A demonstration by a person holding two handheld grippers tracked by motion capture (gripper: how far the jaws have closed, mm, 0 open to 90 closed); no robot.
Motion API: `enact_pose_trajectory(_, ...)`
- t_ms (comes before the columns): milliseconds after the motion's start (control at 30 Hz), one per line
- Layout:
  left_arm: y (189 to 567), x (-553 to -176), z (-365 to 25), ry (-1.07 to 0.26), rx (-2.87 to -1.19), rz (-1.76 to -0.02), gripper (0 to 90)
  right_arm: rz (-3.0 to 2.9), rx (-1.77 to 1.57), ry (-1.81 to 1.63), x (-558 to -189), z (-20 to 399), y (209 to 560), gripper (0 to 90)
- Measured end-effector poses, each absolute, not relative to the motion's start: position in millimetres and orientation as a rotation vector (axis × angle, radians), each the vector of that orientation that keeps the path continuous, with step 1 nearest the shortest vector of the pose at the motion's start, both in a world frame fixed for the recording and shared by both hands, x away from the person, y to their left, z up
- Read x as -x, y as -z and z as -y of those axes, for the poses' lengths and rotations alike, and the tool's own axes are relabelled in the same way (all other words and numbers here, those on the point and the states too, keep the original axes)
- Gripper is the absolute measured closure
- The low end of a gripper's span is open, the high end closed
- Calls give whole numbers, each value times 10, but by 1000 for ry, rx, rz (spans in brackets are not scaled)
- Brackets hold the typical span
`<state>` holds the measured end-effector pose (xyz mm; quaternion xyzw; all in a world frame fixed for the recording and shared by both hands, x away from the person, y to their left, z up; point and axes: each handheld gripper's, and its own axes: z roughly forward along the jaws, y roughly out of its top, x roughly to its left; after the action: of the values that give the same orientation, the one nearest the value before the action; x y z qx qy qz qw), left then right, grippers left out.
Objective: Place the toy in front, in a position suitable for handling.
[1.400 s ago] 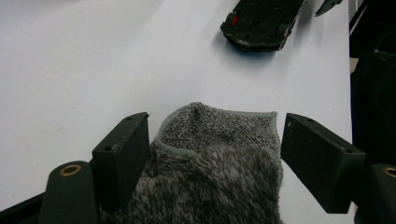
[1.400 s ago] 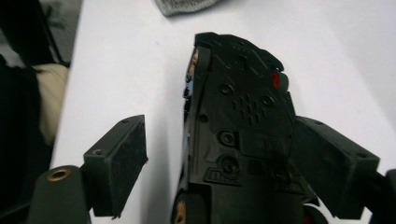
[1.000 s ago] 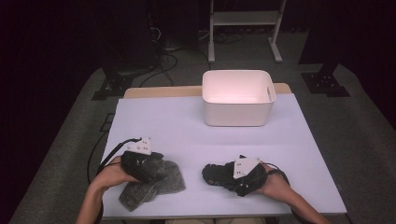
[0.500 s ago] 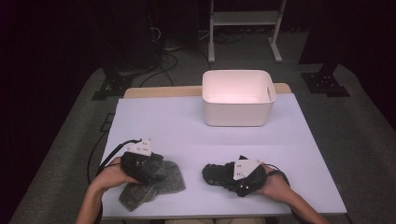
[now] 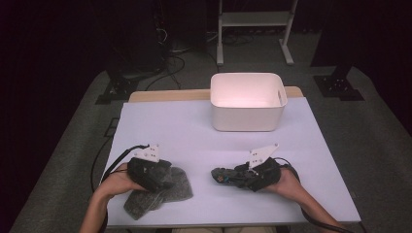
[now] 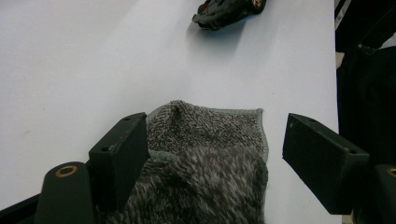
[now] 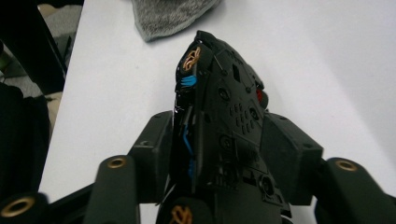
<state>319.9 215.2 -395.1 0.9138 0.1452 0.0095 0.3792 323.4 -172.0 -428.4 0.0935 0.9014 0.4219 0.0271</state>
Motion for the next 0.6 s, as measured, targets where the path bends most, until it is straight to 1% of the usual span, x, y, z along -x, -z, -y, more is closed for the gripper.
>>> enact_pose_trajectory(100, 3953, -3195, -2146, -20, -2335, -372, 216, -2756, -307, -1316, -3272, 1757, 4233, 483)
enact_pose_trajectory(167, 3950, -3196, -2144, -19, -2337, -369, 216, -2743, -317, -1289, -3304, 1772, 4218, 541)
enact_pose_trajectory(233, 3948, -3196, -2143, -19, -2339, -368, 213, -2747, -323, -1210, -3342, 1770, 4259, 530)
enact_pose_trajectory(433, 3964, -3206, -2151, -16, -2342, -376, 213, -2767, -362, -1190, -3437, 1768, 4327, 517)
enact_pose_trajectory(600, 3976, -3208, -2121, -8, -2348, -366, 213, -2819, -366, -1165, -3487, 1733, 4310, 528)
